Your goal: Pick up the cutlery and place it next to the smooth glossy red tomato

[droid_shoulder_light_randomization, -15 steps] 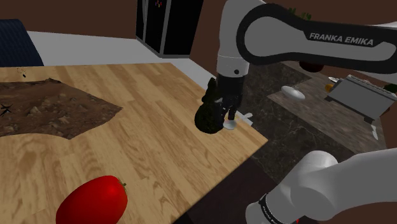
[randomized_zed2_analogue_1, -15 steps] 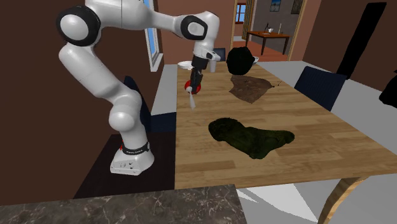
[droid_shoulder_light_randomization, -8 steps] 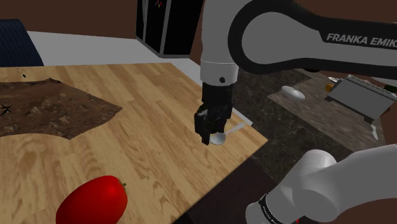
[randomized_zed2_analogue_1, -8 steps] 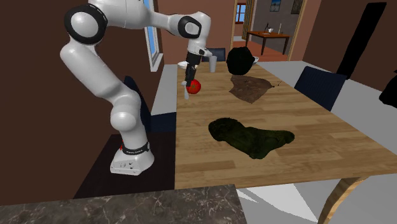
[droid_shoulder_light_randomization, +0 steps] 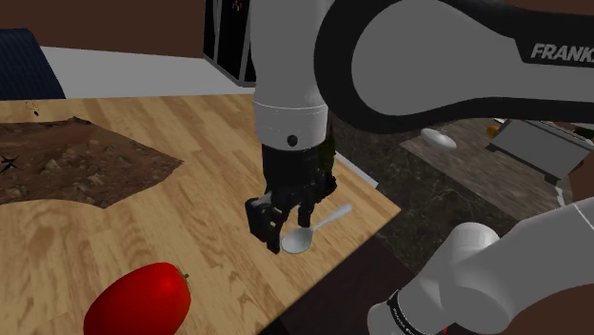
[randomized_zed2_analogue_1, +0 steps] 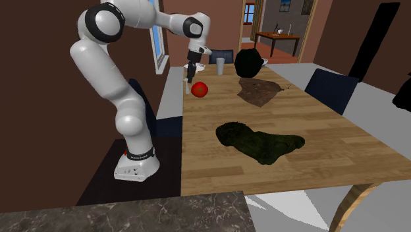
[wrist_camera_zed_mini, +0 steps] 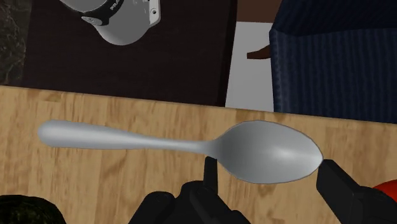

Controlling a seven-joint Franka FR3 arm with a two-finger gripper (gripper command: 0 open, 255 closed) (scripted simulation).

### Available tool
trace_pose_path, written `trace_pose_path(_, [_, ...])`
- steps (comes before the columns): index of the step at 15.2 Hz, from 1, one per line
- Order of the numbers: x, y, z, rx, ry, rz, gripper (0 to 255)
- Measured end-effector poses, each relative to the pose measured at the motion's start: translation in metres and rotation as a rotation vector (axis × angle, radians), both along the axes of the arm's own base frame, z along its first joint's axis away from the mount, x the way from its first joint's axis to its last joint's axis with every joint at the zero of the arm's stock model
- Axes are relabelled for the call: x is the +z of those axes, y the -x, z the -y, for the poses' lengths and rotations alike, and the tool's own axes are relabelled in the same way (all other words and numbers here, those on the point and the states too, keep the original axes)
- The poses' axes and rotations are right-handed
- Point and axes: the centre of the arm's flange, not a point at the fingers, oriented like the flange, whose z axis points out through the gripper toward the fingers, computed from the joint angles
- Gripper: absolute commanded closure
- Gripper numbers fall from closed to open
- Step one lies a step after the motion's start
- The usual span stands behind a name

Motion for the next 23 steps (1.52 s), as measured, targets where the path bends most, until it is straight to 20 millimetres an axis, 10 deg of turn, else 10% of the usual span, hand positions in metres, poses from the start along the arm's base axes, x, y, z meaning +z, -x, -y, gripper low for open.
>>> trace_pose_path(7, [-0.004, 0.024, -0.083, 0.001, 0.0, 0.0, 255])
trace_pose_path(23, [-0.085, 0.028, -0.088, -0.001, 0.0, -0.001, 255])
